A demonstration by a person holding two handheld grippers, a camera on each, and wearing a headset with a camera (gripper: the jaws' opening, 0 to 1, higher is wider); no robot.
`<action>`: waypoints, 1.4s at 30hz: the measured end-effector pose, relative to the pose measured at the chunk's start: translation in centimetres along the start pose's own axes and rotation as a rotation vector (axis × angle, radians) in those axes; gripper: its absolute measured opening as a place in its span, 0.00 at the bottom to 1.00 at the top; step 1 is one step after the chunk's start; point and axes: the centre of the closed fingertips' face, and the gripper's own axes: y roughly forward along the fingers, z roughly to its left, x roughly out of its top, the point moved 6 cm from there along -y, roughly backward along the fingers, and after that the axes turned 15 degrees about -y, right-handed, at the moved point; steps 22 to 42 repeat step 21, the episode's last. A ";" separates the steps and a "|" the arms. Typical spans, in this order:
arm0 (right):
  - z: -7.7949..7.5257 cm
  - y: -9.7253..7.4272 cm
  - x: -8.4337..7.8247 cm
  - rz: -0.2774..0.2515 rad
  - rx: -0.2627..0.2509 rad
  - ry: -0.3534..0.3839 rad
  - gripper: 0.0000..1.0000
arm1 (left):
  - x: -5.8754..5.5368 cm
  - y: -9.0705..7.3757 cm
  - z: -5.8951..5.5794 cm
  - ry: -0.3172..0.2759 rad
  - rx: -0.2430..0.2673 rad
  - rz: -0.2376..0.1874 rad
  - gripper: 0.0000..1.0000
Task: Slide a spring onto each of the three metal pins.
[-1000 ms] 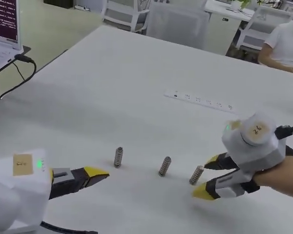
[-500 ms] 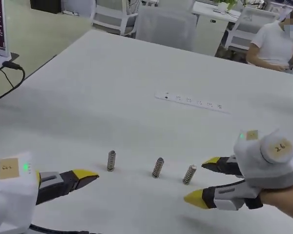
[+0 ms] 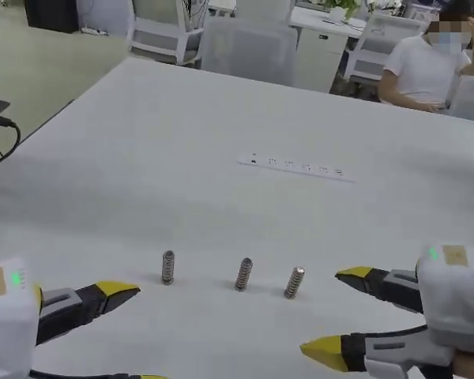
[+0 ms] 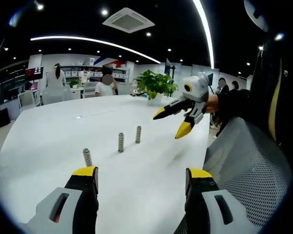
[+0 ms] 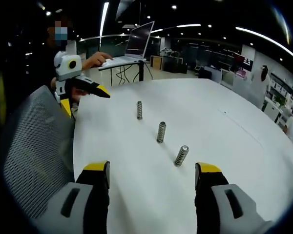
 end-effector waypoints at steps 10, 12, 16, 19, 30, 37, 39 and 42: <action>0.9 -0.6 -0.5 -0.023 -0.036 0.048 0.74 | -0.2 -0.4 0.2 -0.007 0.013 -0.003 0.69; 1.0 -0.7 -0.8 -0.020 -0.040 0.055 0.75 | -0.3 -0.3 0.3 -0.008 0.013 -0.003 0.69; 1.3 -0.8 -1.5 -0.013 -0.047 0.075 0.76 | -0.3 -0.3 0.4 -0.008 0.012 -0.002 0.69; 1.4 -0.7 -2.0 -0.003 -0.045 0.092 0.76 | -0.2 -0.3 0.5 -0.008 0.012 -0.004 0.69; 1.6 -0.6 -2.1 0.003 -0.042 0.097 0.77 | -0.2 -0.3 0.6 -0.006 0.014 -0.005 0.69; 1.6 -0.6 -2.1 0.003 -0.042 0.097 0.77 | -0.2 -0.3 0.6 -0.006 0.014 -0.005 0.69; 1.6 -0.6 -2.1 0.003 -0.042 0.097 0.77 | -0.2 -0.3 0.6 -0.006 0.014 -0.005 0.69; 1.6 -0.6 -2.1 0.003 -0.042 0.097 0.77 | -0.2 -0.3 0.6 -0.006 0.014 -0.005 0.69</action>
